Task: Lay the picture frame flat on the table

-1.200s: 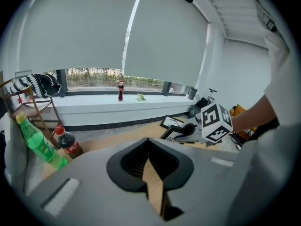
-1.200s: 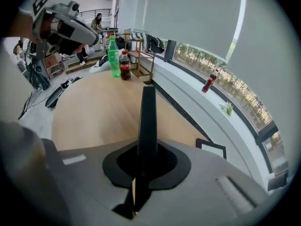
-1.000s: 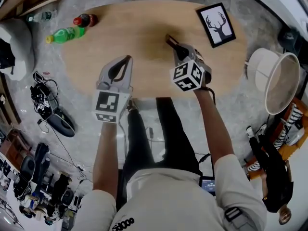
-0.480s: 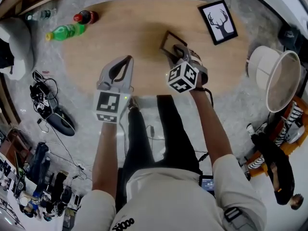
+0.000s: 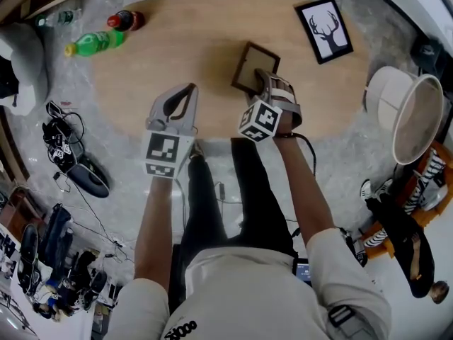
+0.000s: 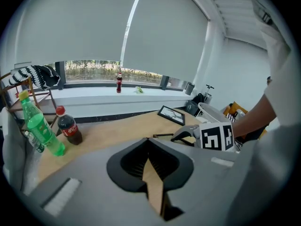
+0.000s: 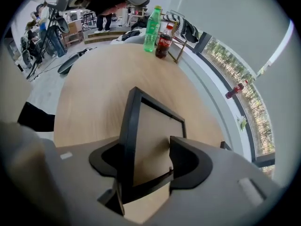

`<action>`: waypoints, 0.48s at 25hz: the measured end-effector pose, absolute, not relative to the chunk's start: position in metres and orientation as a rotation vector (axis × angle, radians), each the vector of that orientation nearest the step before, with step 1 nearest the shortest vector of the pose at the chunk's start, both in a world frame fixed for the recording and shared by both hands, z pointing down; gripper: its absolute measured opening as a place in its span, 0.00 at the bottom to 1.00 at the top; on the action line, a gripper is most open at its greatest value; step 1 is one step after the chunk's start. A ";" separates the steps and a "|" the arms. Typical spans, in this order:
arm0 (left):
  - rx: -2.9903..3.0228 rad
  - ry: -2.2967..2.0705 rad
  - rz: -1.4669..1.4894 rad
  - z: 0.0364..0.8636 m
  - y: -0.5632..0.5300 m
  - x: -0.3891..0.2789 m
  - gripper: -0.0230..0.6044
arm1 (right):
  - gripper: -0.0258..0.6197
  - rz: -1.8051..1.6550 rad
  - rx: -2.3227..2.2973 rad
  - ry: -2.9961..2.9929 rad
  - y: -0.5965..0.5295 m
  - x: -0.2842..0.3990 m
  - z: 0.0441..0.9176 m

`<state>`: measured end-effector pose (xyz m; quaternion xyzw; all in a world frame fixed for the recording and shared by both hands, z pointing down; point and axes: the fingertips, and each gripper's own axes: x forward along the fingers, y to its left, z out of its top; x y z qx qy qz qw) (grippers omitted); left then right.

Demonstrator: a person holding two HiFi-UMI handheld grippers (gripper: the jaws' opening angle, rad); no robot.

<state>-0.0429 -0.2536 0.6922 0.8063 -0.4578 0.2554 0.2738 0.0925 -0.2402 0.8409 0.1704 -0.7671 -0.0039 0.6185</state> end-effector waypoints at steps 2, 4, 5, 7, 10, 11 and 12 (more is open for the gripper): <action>2.165 -1.228 0.695 0.696 -0.251 -0.044 0.05 | 0.48 -0.028 0.399 -1.741 -0.236 0.096 0.847; 2.162 -1.224 0.698 0.700 -0.249 -0.045 0.05 | 0.50 -0.055 0.394 -1.719 -0.232 0.098 0.854; 2.161 -1.221 0.699 0.702 -0.248 -0.045 0.05 | 0.50 -0.066 0.390 -1.711 -0.229 0.099 0.858; 2.161 -1.217 0.699 0.705 -0.246 -0.044 0.05 | 0.50 -0.081 0.385 -1.701 -0.225 0.101 0.864; 2.165 -1.222 0.706 0.707 -0.244 -0.047 0.05 | 0.50 -0.087 0.394 -1.705 -0.221 0.102 0.868; 2.165 -1.225 0.709 0.707 -0.243 -0.048 0.05 | 0.50 -0.085 0.399 -1.710 -0.220 0.101 0.868; 2.164 -1.227 0.713 0.708 -0.242 -0.049 0.05 | 0.49 -0.083 0.402 -1.713 -0.220 0.101 0.868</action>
